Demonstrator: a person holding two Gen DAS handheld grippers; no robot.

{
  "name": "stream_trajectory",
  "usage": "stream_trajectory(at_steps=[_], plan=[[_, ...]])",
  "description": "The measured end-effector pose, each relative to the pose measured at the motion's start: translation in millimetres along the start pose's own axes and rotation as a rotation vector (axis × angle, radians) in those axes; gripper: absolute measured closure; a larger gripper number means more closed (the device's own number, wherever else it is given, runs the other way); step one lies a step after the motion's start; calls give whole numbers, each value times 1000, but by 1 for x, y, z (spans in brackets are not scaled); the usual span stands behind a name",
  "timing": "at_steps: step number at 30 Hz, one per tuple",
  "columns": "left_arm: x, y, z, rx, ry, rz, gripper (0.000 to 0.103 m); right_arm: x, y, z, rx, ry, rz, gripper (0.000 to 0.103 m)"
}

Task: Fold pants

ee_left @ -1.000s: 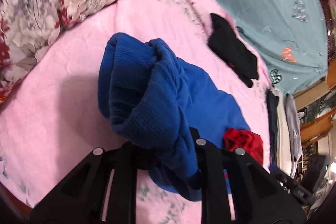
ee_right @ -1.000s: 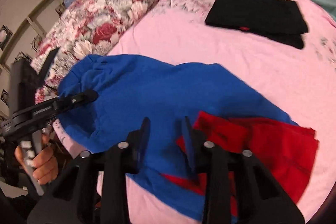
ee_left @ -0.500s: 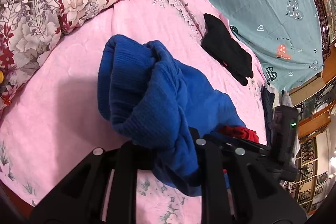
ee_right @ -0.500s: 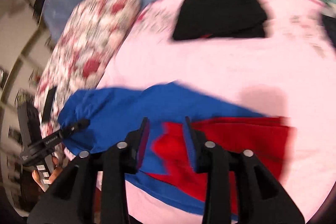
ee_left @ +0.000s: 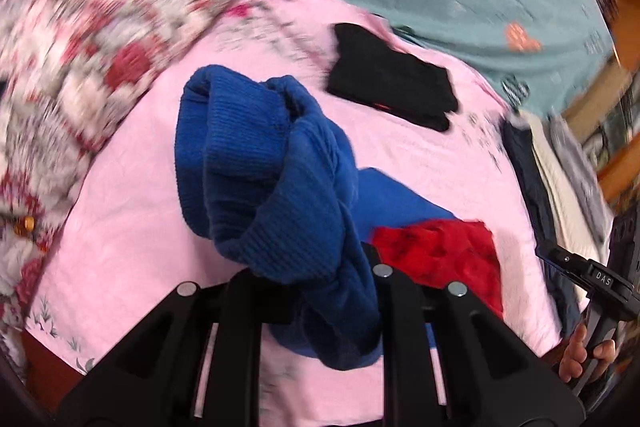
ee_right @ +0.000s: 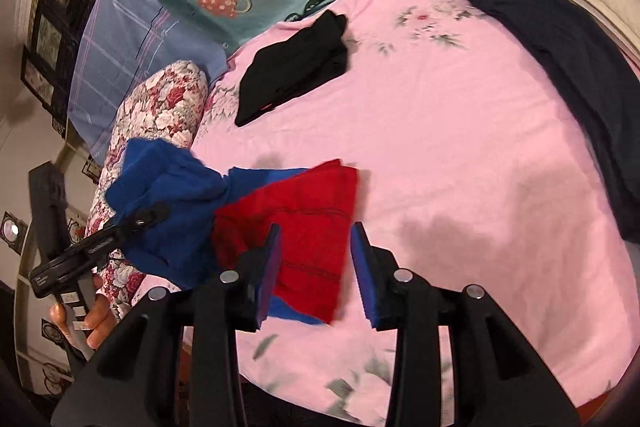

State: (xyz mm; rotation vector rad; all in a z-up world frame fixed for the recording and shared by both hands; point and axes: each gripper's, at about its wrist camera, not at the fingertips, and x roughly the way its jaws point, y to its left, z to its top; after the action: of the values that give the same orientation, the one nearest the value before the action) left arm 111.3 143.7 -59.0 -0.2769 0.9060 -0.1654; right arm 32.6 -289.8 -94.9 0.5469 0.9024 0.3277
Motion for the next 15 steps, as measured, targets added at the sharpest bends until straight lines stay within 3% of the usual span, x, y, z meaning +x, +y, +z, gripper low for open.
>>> stream_trajectory(at_steps=[6, 11, 12, 15], plan=[[21, -118, -17, 249, 59, 27, 87, -7, -36, -10, 70, 25, -6, 66], [91, -168, -42, 279, 244, -24, 87, 3, -36, -15, 64, 62, 14, 66], [102, -176, -50, 301, 278, -25, 84, 5, -34, -15, 61, 68, 9, 66], [120, -188, -66, 353, 340, -15, 54, 11, -31, -13, 59, 80, -10, 66]])
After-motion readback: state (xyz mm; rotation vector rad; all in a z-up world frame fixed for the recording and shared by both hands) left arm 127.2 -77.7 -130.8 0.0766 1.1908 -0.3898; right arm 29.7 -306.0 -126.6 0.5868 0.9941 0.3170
